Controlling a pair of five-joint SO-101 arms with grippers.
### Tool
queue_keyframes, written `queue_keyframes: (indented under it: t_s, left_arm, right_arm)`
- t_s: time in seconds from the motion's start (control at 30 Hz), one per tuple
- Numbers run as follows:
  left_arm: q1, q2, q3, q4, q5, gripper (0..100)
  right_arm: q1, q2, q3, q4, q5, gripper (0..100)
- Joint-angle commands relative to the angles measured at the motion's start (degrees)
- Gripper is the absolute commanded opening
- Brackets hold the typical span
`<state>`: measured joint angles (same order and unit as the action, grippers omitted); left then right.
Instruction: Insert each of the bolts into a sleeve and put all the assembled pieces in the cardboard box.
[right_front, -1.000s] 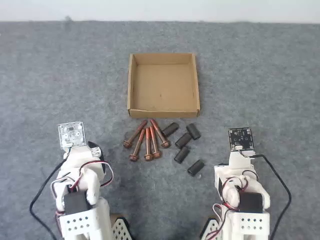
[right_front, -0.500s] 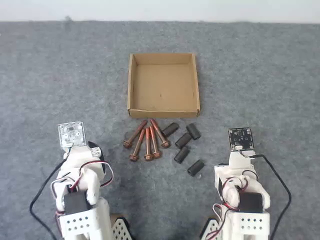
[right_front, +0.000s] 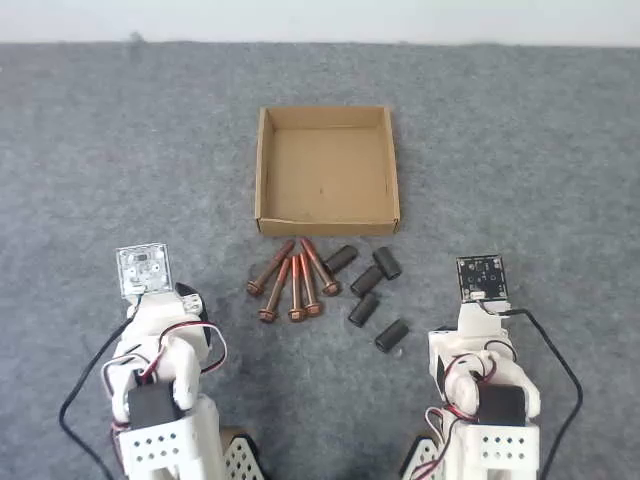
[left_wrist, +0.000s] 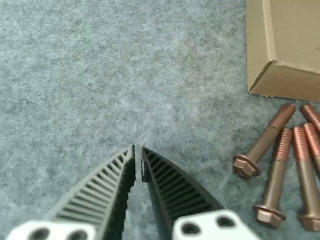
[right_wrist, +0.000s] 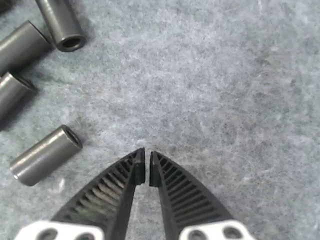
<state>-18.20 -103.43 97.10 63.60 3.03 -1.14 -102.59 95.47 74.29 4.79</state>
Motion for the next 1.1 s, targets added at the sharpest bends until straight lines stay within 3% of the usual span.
queue_keyframes:
  t_s: [0.0, 0.17, 0.3, 0.83, 0.93, 1.07]
  left_arm:
    - [0.44, -0.79, -0.57, 0.26, 0.0, 2]
    - [0.35, -0.7, -0.57, 0.7, 0.0, 2]
    - [0.44, -0.97, -0.84, 6.68, 0.0, 3]
    - [-2.11, -0.97, -3.91, 0.79, -0.09, 3]
    - [-6.15, -0.97, -3.47, -0.79, -0.09, 3]
    - [-6.68, -0.97, -2.24, -0.97, -0.26, 3]
  right_arm:
    - [-0.22, -0.66, 0.97, 0.22, 0.88, 0.6]
    - [-0.31, -0.66, 0.97, 0.22, 0.88, 0.6]
    - [-0.31, -0.66, 0.97, 0.48, 0.7, 0.6]
    - [1.01, -0.66, -2.73, -0.04, 0.97, 0.6]
    - [1.01, -1.36, -3.87, -5.32, 0.88, 0.6]
    - [0.57, -1.45, 0.62, -14.11, 0.97, 0.6]
